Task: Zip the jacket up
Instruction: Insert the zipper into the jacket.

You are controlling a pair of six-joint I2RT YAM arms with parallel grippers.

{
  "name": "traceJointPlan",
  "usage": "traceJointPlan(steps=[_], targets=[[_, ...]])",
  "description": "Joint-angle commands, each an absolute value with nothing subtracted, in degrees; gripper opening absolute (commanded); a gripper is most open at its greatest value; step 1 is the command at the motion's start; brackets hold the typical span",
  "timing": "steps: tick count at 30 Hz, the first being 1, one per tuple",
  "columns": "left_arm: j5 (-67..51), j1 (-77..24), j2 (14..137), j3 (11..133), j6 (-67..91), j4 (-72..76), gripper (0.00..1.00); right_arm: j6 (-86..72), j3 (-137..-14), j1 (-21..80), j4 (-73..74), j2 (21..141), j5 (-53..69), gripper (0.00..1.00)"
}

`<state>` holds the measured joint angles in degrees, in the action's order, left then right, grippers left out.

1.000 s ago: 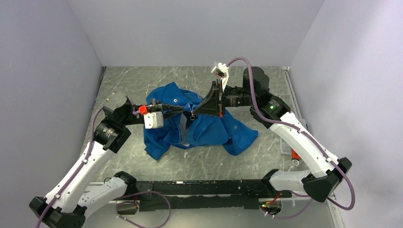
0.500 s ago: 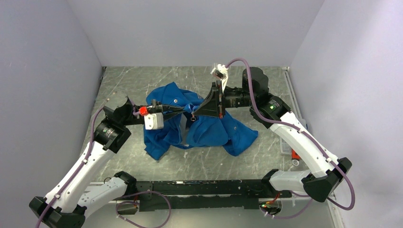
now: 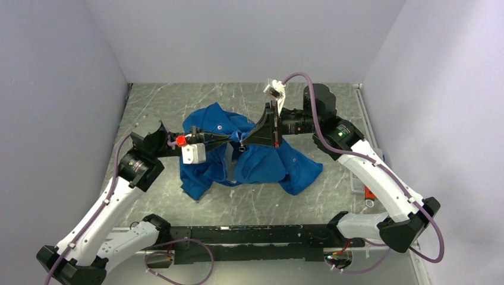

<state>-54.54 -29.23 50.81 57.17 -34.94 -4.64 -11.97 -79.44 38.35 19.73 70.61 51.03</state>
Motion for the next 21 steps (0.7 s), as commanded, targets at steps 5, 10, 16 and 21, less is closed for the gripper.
traceJointPlan(steps=[5, 10, 16, 21], targets=[[-57.1, -30.0, 49.6, 57.2, -37.6, -4.7, 0.0, -11.9, -83.1, 38.5, 16.9, 70.6, 51.5, 0.0], [-58.1, -30.3, 49.7, 56.9, -38.5, -4.5, 0.0, -12.4, -83.1, 38.5, 16.7, 71.2, 51.8, 0.0], [-59.4, -30.7, 49.6, 57.1, -41.5, -7.6, 0.0, -12.7, -83.1, 38.5, 16.5, 71.0, 51.7, 0.0], [-59.7, -31.0, 49.7, 57.4, -43.9, -9.8, 0.0, -13.7, -83.7, 38.5, 16.2, 71.4, 52.1, 0.0]])
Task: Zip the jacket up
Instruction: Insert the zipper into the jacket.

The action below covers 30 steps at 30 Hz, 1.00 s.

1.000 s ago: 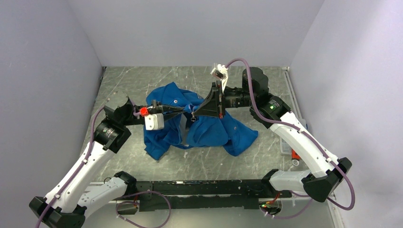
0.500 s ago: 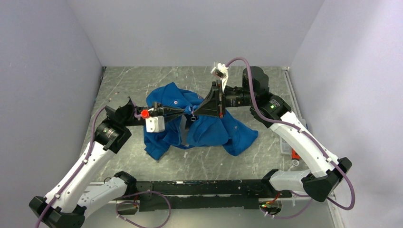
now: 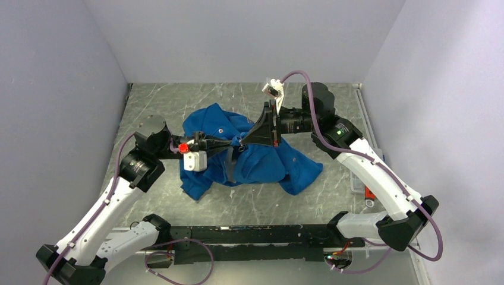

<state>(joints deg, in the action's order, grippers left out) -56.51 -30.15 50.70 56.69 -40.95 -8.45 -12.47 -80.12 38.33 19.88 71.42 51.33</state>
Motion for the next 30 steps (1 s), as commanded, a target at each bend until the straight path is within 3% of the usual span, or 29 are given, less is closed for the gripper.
traceJointPlan(steps=[1, 13, 30], targets=[[-59.9, -31.0, 49.7, 57.5, -44.4, -10.4, 0.0, -13.8, -83.9, 38.5, 16.4, 71.6, 52.1, 0.0], [-61.1, -31.3, 49.1, 57.3, -49.0, -14.0, 0.0, -14.3, -83.5, 38.6, 19.1, 73.0, 59.6, 0.0], [-66.1, -31.6, 49.3, 58.3, -55.0, -22.0, 0.0, -19.7, -81.5, 38.6, 13.2, 71.5, 56.0, 0.0]])
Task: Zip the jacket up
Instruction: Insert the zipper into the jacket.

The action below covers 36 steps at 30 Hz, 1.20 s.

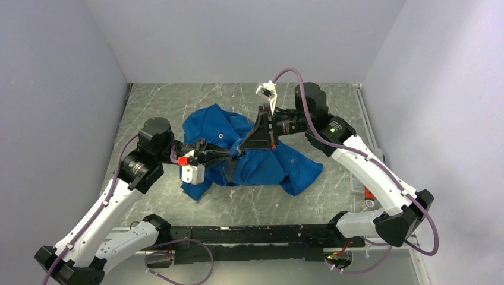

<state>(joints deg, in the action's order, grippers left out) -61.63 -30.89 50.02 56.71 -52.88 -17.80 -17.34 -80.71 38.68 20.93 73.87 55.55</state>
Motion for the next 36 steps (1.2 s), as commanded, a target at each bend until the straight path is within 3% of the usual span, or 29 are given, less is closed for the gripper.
traceJointPlan(steps=[1, 8, 12, 14, 18, 30, 36], targets=[[-66.2, -31.6, 49.3, 58.3, -55.3, -22.4, 0.0, -19.9, -81.2, 38.6, 13.0, 71.4, 56.4, 0.0], [-64.8, -31.8, 49.0, 57.9, -54.9, -21.7, 0.02, -23.0, -78.7, 38.6, 8.6, 70.1, 57.8, 0.0], [-57.6, -31.8, 48.6, 57.0, -46.6, -11.8, 0.38, -24.4, -77.2, 38.6, 6.7, 69.5, 56.9, 0.0], [-54.2, -31.8, 48.4, 56.6, -44.0, -9.1, 0.63, -24.6, -77.0, 38.6, 6.2, 69.3, 56.5, 0.0], [-50.3, -32.2, 47.5, 56.5, -41.9, -8.1, 0.72, -25.4, -77.1, 38.6, 5.3, 69.3, 56.2, 0.0], [-40.7, -37.9, 46.6, 58.4, -37.0, -12.9, 0.64, -30.4, -75.5, 38.6, -2.6, 70.1, 54.7, 0.0], [-23.8, -45.1, 46.8, 55.2, -43.8, -10.3, 0.64, -33.4, -75.1, 38.6, -6.6, 70.8, 53.8, 0.0]])
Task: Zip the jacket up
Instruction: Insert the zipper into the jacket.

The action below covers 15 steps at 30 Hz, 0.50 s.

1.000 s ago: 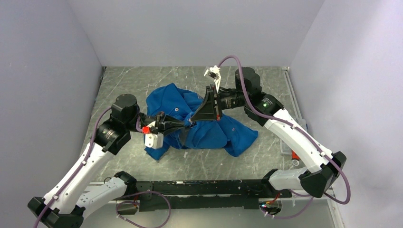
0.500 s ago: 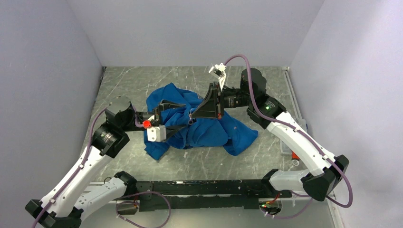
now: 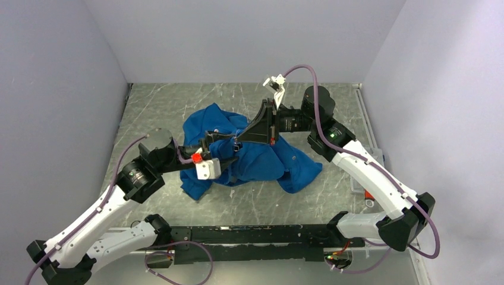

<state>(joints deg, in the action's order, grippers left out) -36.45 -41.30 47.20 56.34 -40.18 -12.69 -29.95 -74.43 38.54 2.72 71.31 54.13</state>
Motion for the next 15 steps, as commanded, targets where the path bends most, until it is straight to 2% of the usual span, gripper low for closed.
traceJointPlan(steps=[1, 8, 15], targets=[[-21.5, -45.6, 47.0, 55.0, -44.6, -9.1, 0.63, -33.7, -75.0, 38.5, -6.8, 70.8, 53.8, 0.0], [-15.5, -46.2, 47.0, 54.8, -48.2, -7.3, 0.56, -33.2, -74.6, 38.6, -5.6, 69.9, 52.3, 0.0], [-12.4, -46.5, 47.8, 55.7, -50.8, -6.7, 0.56, -34.2, -73.6, 38.6, -6.6, 69.3, 48.7, 0.0]])
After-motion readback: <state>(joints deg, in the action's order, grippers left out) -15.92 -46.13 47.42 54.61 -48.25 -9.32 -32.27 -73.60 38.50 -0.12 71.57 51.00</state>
